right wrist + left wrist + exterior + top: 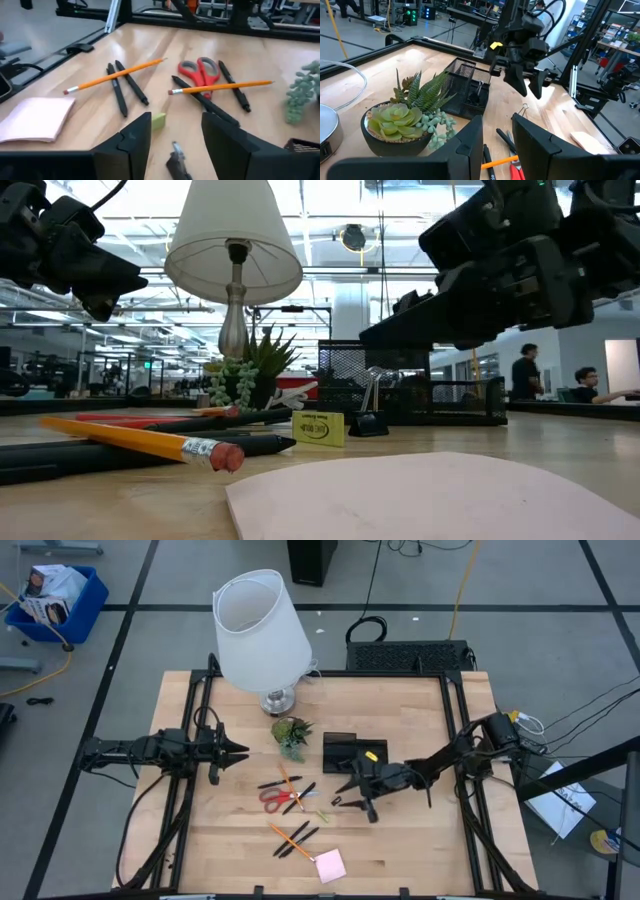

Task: Pick and place office supplies into organizer
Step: Put the black binder clip into the desk organizer

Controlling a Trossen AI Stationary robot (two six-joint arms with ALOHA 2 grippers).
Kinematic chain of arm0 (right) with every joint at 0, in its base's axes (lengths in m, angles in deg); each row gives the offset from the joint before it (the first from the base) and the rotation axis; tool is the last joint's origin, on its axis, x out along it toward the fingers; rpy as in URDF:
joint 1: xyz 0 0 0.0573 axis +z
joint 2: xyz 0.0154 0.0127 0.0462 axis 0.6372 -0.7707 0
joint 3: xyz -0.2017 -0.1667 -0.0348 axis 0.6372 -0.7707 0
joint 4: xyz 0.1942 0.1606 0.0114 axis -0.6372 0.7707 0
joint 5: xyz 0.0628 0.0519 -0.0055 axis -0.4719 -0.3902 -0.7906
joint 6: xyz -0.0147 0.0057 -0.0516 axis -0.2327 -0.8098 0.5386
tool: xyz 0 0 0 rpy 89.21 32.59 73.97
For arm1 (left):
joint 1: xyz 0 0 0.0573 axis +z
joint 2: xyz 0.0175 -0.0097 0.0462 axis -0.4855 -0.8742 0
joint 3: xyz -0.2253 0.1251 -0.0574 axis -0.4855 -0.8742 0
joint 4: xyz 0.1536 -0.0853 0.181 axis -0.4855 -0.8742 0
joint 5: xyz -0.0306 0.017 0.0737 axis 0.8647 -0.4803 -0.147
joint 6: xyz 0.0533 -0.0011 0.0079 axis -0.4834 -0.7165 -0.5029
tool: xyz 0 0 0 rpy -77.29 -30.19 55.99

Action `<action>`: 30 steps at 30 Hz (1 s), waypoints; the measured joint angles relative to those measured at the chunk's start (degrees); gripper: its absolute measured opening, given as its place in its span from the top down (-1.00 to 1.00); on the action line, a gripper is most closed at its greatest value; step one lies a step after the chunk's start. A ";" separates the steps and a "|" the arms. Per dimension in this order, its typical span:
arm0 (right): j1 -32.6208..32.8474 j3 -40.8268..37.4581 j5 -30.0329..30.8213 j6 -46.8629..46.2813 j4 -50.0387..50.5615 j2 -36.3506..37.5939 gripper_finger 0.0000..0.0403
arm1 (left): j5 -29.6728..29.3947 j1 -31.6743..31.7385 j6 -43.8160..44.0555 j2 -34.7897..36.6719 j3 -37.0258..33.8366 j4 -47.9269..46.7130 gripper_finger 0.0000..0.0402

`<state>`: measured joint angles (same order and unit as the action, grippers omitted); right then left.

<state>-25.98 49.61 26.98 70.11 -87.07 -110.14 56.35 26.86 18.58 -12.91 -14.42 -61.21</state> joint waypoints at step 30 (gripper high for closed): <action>-0.67 4.01 -0.08 4.34 4.13 -7.21 0.14 | 0.00 -0.01 0.02 0.00 0.00 0.01 0.46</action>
<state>-26.65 53.62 26.90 74.45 -82.94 -117.35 56.35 26.85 18.60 -12.91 -14.42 -61.21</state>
